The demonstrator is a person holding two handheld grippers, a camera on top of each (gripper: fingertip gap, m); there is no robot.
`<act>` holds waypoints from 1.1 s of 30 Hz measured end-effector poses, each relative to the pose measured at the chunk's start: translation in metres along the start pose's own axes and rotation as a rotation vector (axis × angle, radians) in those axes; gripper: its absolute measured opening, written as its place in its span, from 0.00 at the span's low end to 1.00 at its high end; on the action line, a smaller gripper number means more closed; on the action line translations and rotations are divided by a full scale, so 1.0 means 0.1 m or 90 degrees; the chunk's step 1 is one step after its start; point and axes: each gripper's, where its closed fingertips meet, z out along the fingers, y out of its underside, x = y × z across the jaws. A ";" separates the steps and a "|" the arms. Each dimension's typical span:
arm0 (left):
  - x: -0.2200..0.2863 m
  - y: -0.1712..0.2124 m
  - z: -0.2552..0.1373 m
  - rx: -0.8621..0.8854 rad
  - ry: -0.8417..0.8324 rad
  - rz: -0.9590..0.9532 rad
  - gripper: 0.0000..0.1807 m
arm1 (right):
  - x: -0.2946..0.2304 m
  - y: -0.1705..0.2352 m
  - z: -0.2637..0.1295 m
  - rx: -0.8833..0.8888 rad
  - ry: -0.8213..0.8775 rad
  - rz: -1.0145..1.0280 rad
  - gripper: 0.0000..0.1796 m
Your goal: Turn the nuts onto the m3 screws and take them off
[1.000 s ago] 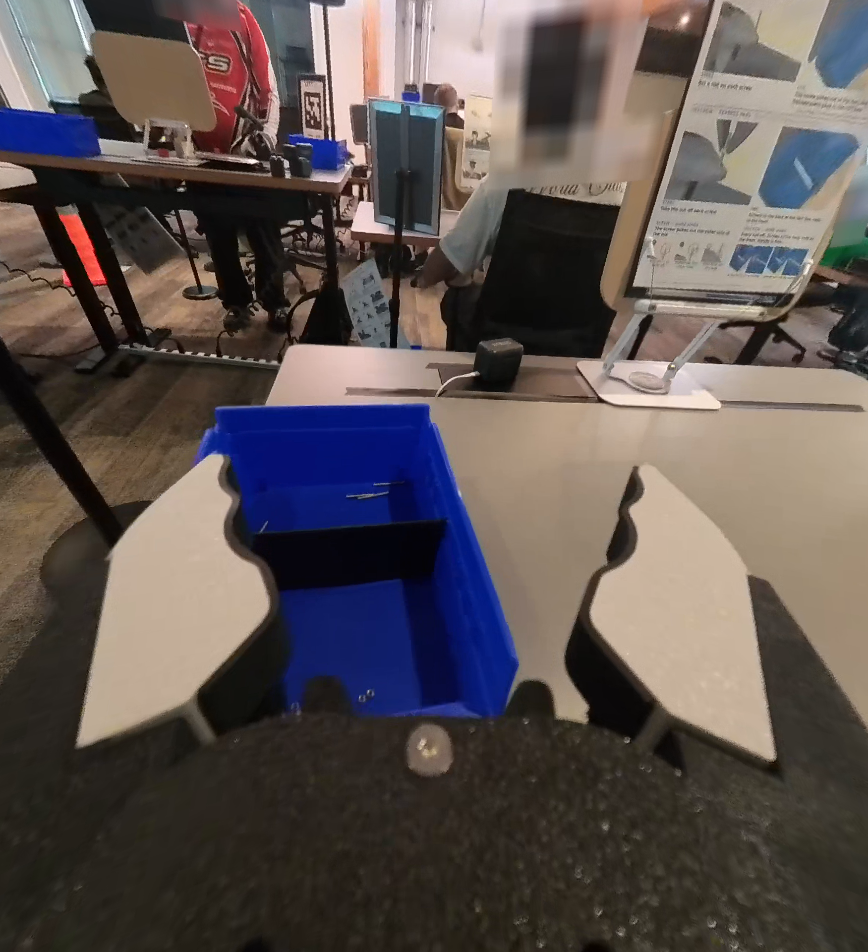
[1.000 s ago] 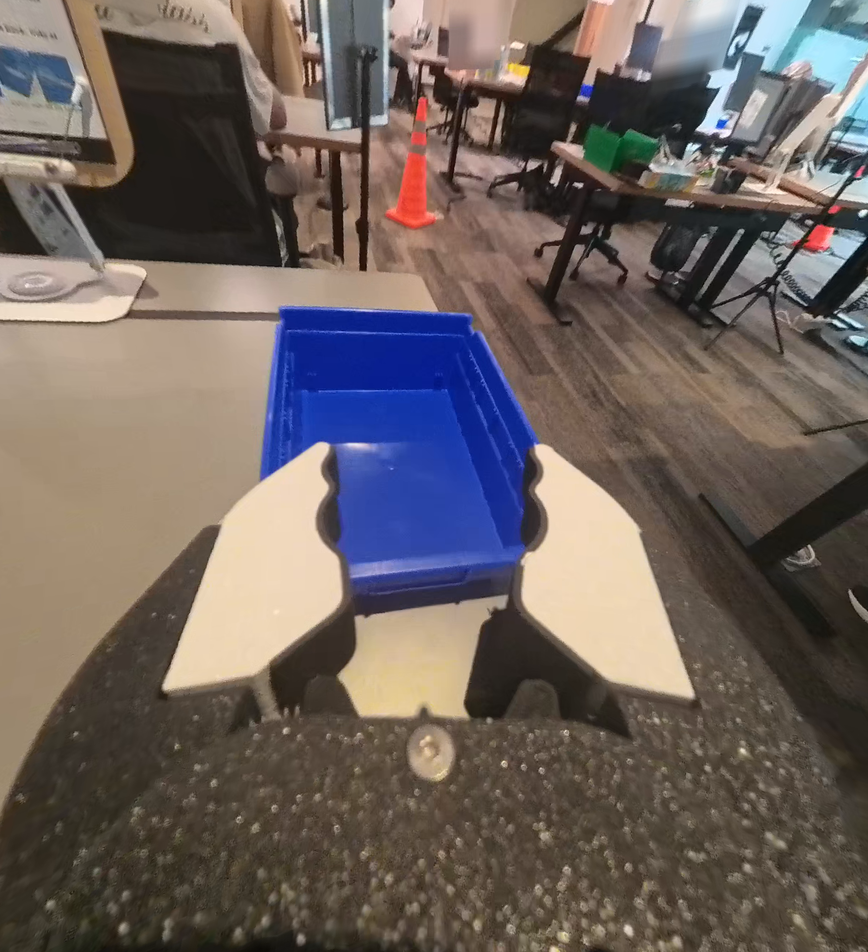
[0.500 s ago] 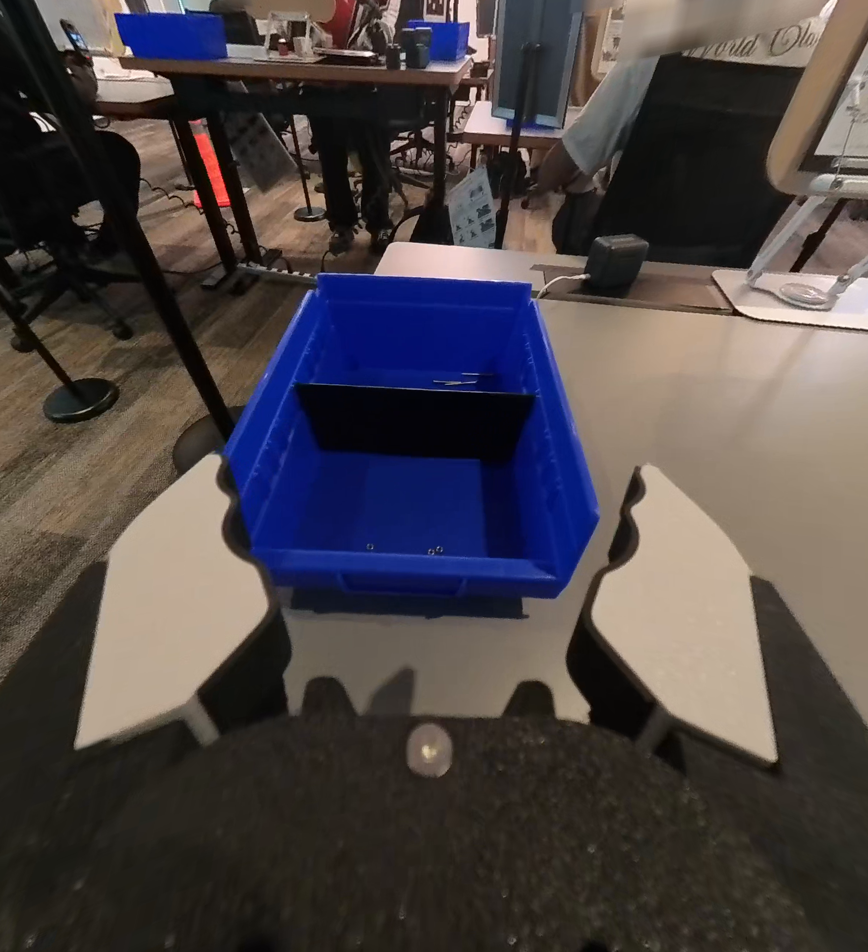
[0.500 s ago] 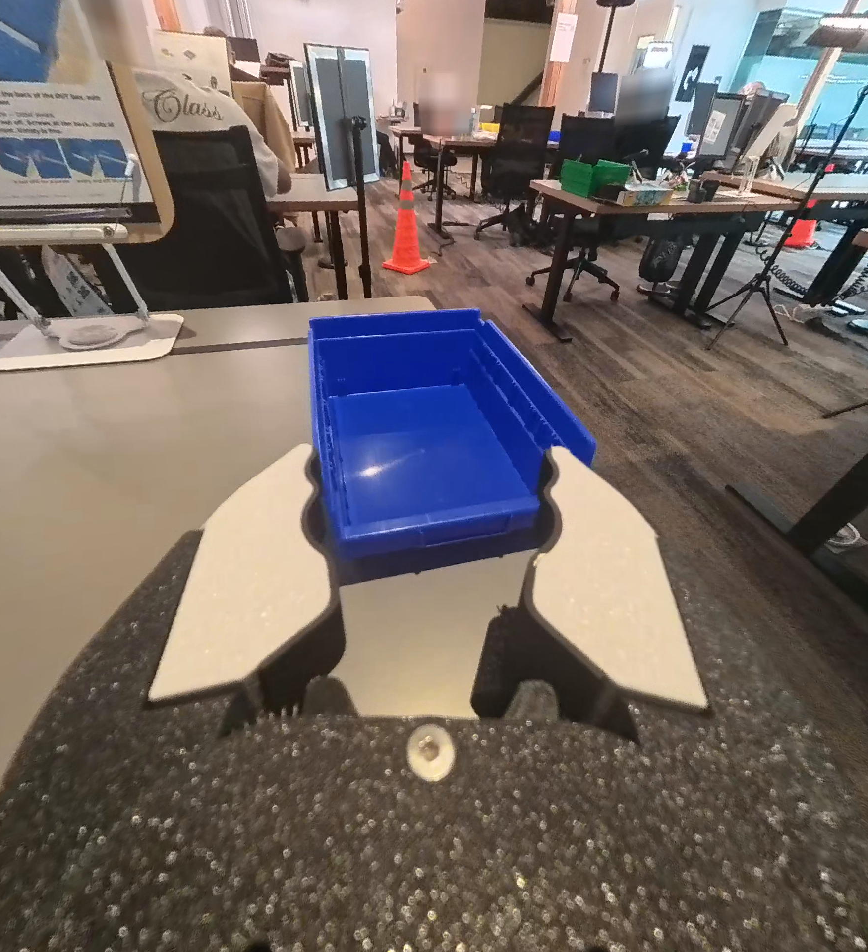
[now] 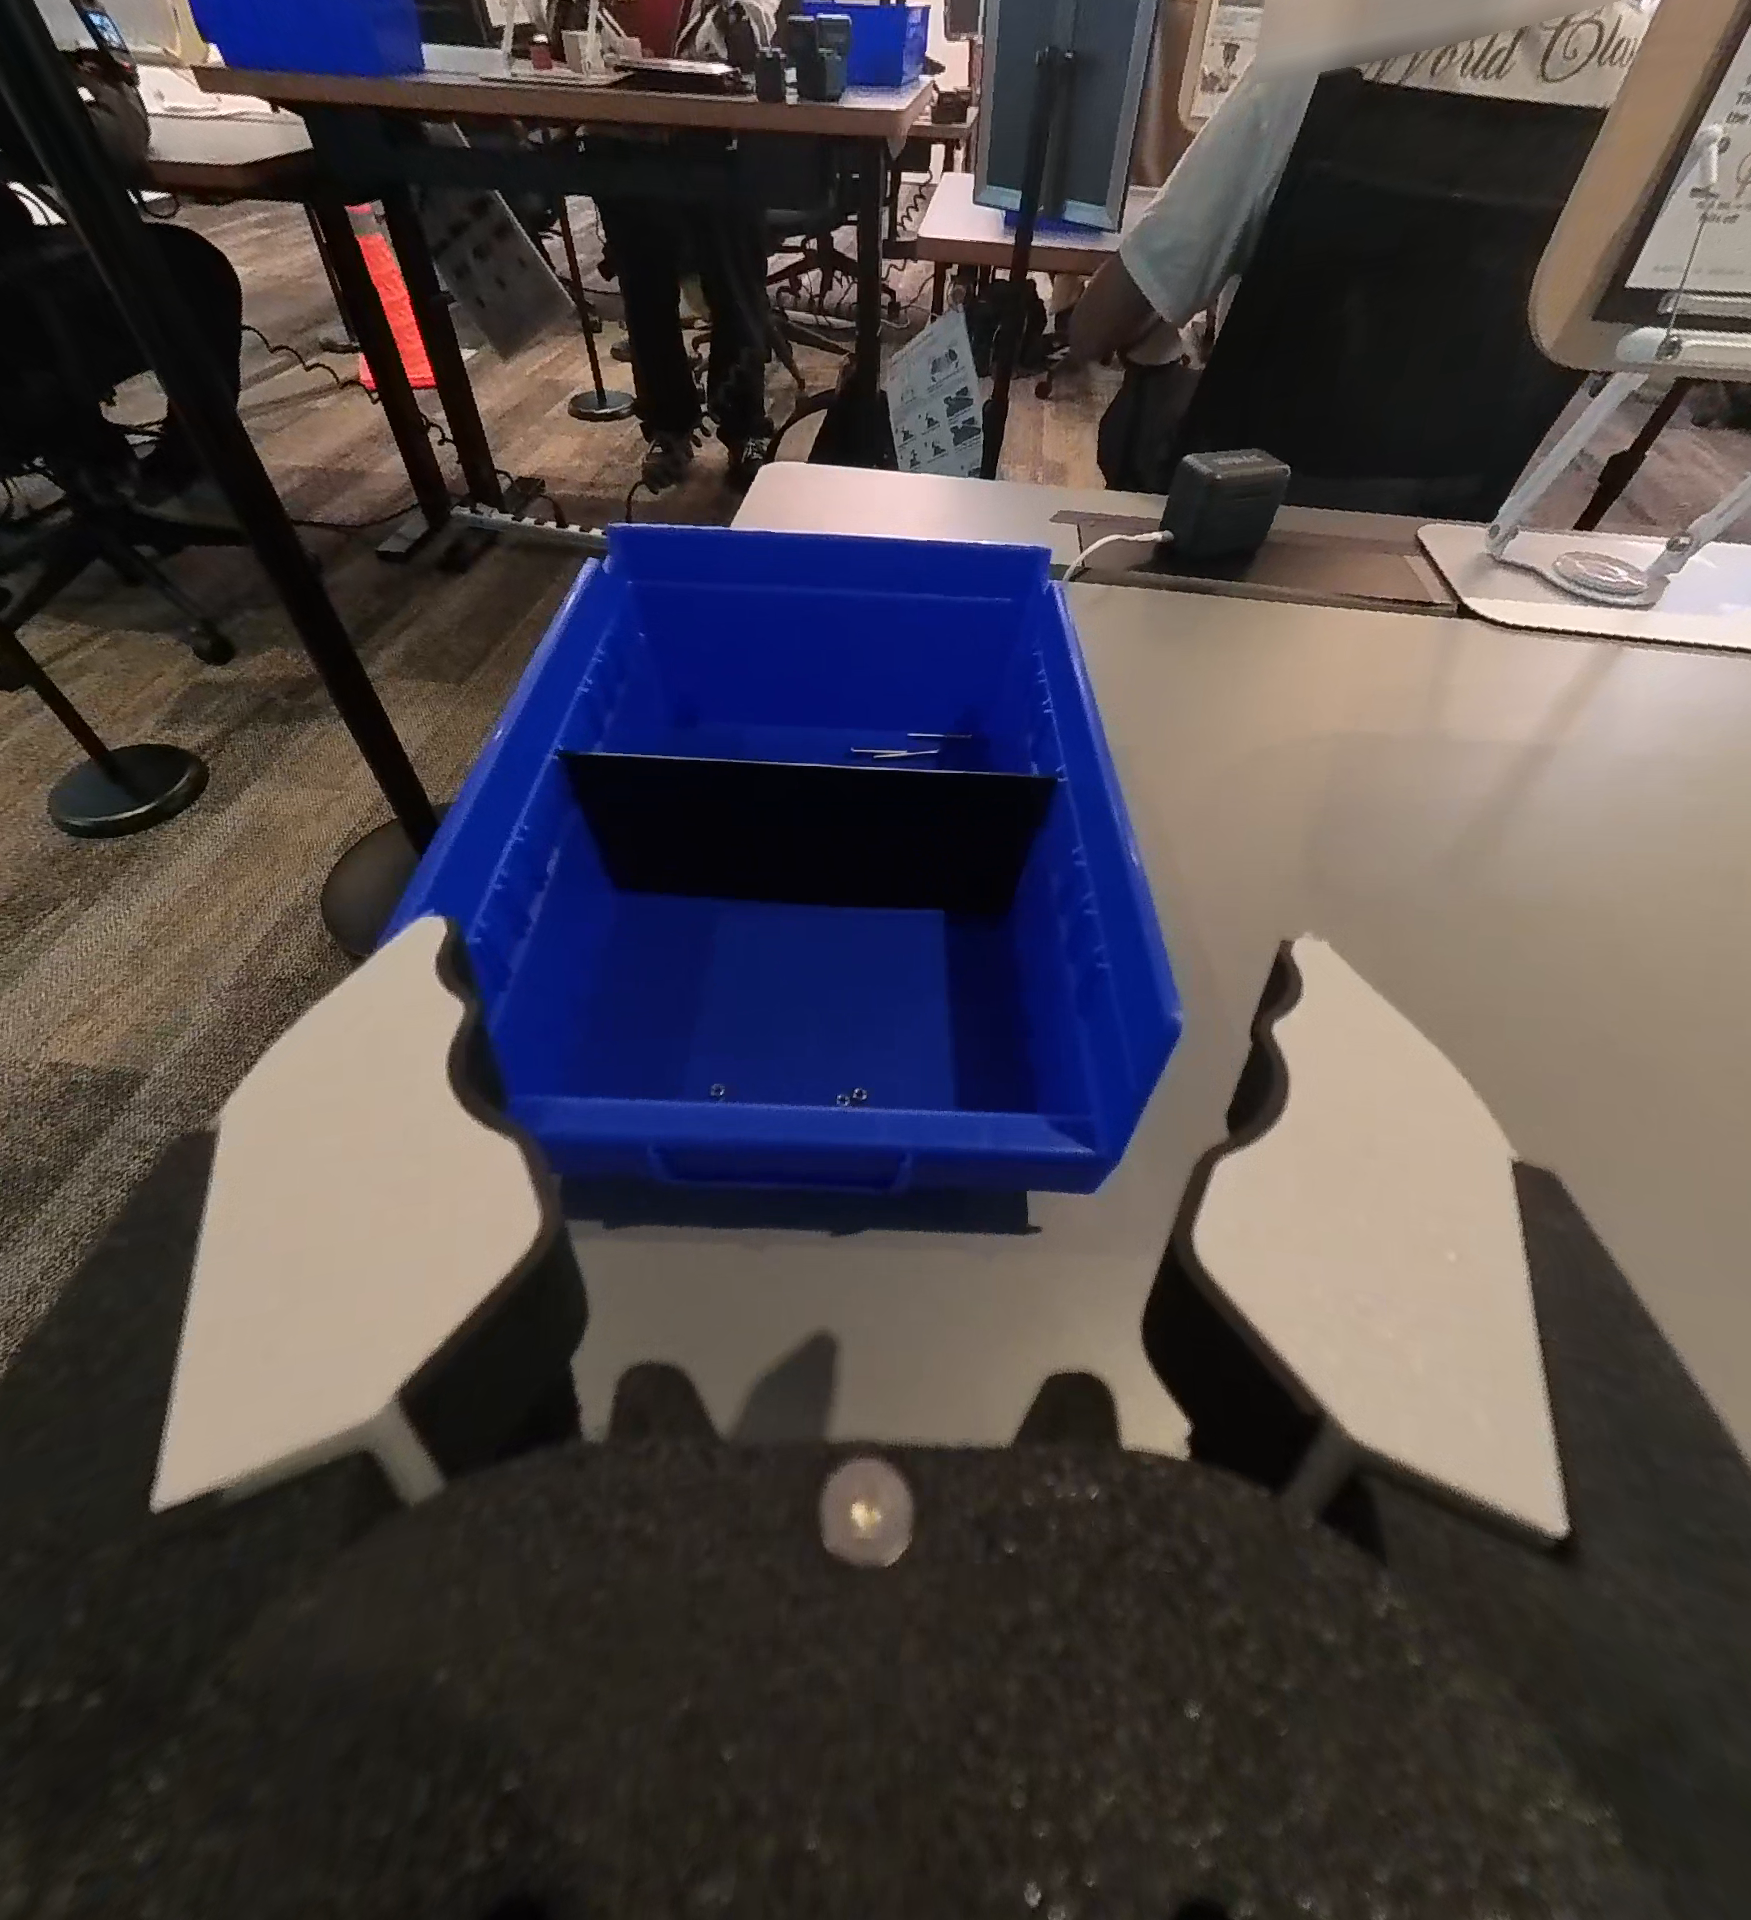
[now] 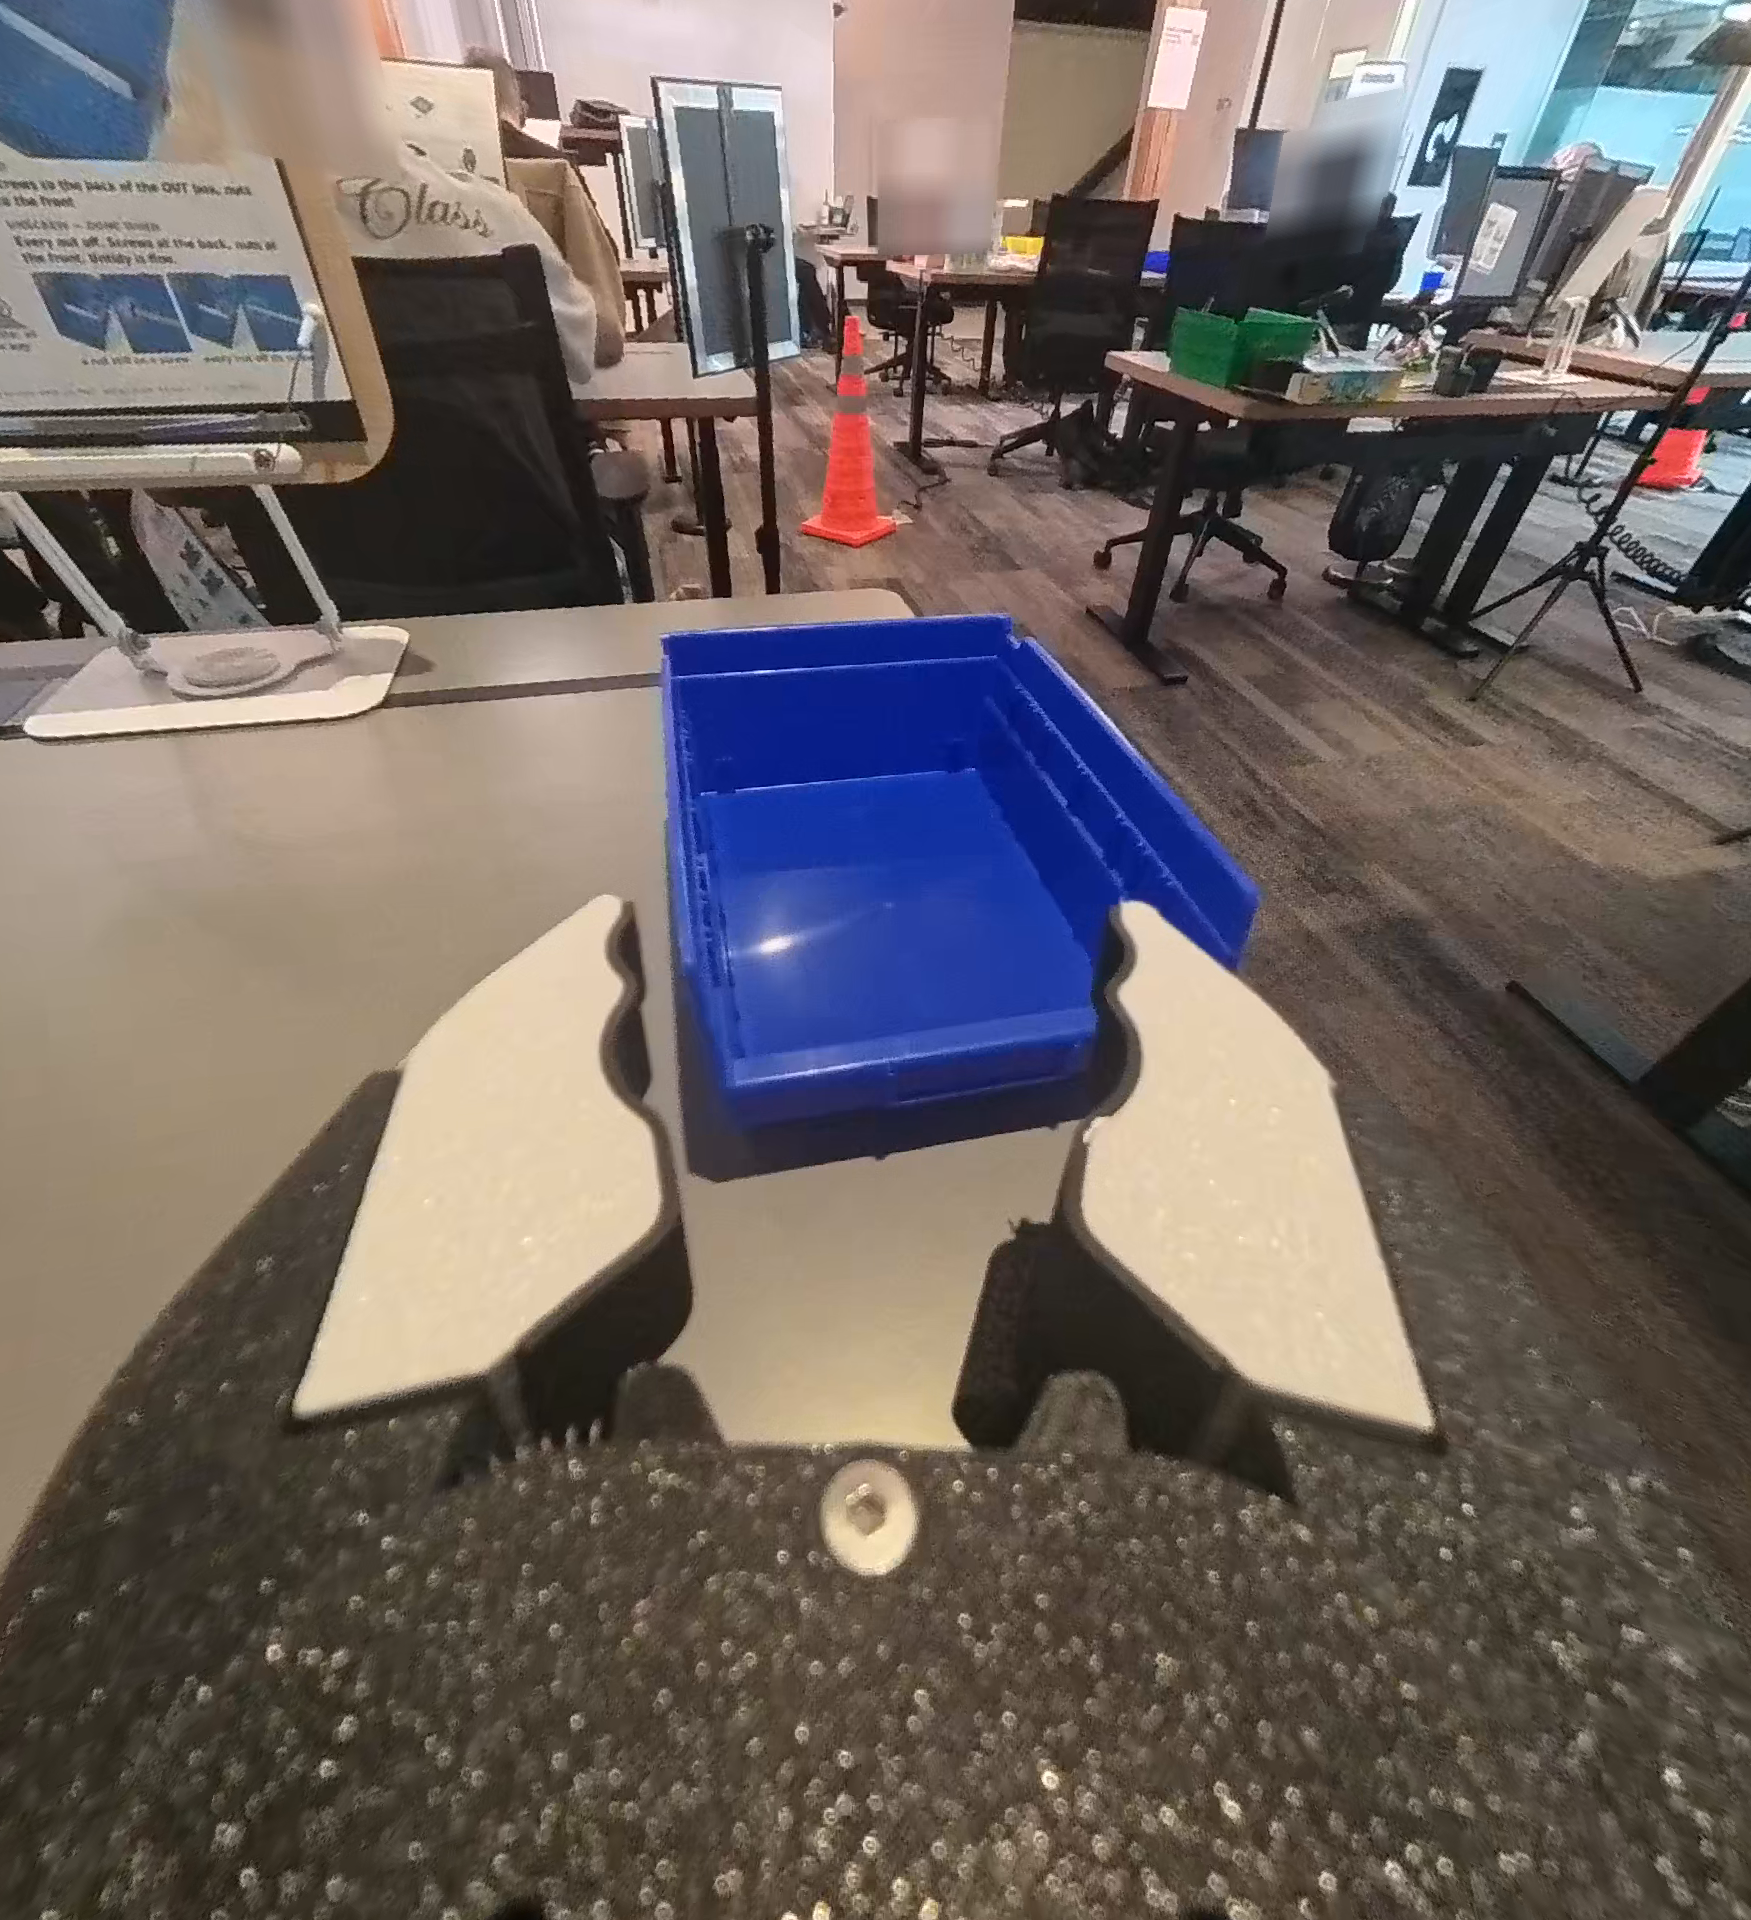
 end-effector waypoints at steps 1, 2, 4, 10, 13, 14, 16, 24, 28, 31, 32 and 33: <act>0.00 0.01 0.00 -0.002 0.001 0.000 0.75 | -0.01 0.01 0.01 -0.002 -0.003 0.001 0.46; 0.01 0.01 0.01 -0.004 0.002 0.001 0.75 | -0.02 0.01 0.01 -0.003 -0.004 0.001 0.46; 0.01 0.02 0.01 -0.006 0.001 0.002 0.75 | -0.03 0.01 0.02 0.001 -0.005 0.003 0.46; 0.02 0.04 0.02 -0.008 0.007 0.000 0.75 | -0.09 0.05 0.08 -0.016 -0.020 0.001 0.46; 0.04 0.06 0.05 -0.013 0.014 -0.001 0.75 | -0.11 0.05 0.11 -0.022 -0.022 -0.003 0.46; 0.05 0.06 0.05 -0.016 0.014 0.000 0.75 | -0.10 0.05 0.12 -0.022 -0.023 -0.003 0.46; 0.04 0.06 0.05 -0.016 0.012 0.002 0.75 | -0.08 0.03 0.14 -0.024 -0.020 -0.005 0.46; 0.06 0.04 0.06 -0.017 0.016 0.003 0.75 | -0.08 0.09 0.20 -0.044 -0.026 -0.005 0.46; 0.08 0.03 0.06 -0.019 0.022 0.003 0.75 | -0.07 0.10 0.20 -0.047 -0.028 -0.004 0.46; 0.08 0.03 0.06 -0.016 0.023 0.002 0.75 | -0.07 0.10 0.19 -0.046 -0.028 -0.004 0.46; 0.09 0.03 0.06 -0.017 0.025 0.000 0.75 | -0.07 0.10 0.19 -0.046 -0.029 -0.004 0.46; 0.09 0.04 0.07 -0.018 0.027 -0.001 0.75 | -0.07 0.10 0.19 -0.047 -0.030 -0.004 0.46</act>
